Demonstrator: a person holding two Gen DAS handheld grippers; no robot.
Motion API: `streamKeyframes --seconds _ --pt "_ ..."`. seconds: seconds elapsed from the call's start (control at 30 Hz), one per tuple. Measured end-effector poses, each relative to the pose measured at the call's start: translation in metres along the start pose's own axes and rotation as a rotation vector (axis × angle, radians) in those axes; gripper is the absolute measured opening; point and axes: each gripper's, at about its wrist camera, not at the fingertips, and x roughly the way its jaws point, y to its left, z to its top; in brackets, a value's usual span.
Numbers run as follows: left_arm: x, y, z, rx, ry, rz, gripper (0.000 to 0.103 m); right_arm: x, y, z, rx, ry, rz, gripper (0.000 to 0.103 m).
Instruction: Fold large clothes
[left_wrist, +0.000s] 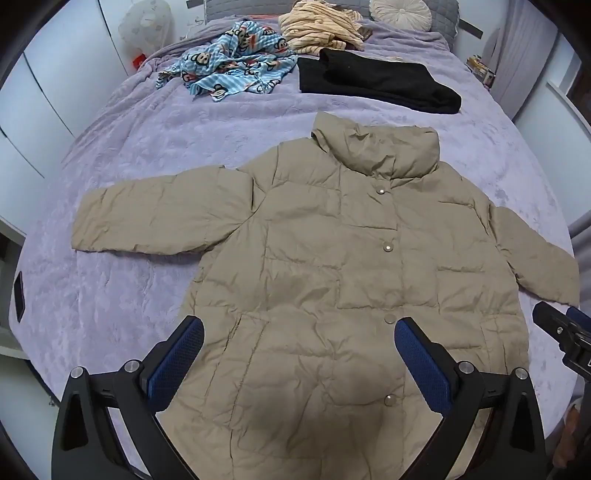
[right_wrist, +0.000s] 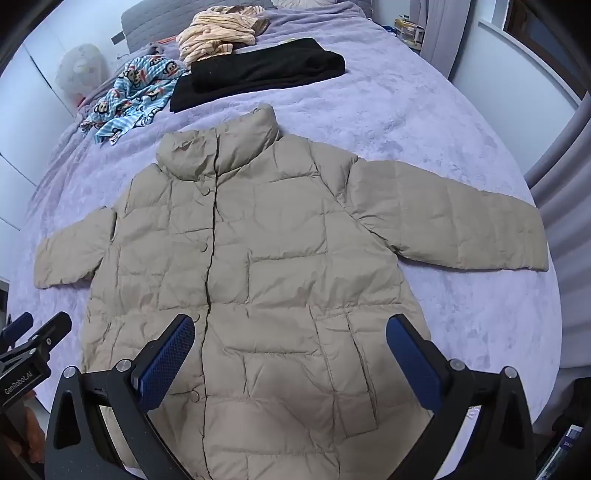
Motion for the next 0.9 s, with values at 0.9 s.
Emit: streamKeyframes --seconds 0.9 --pt "0.006 -0.006 0.019 -0.020 0.032 0.006 0.103 0.004 0.000 0.006 0.000 -0.004 -0.007 0.103"
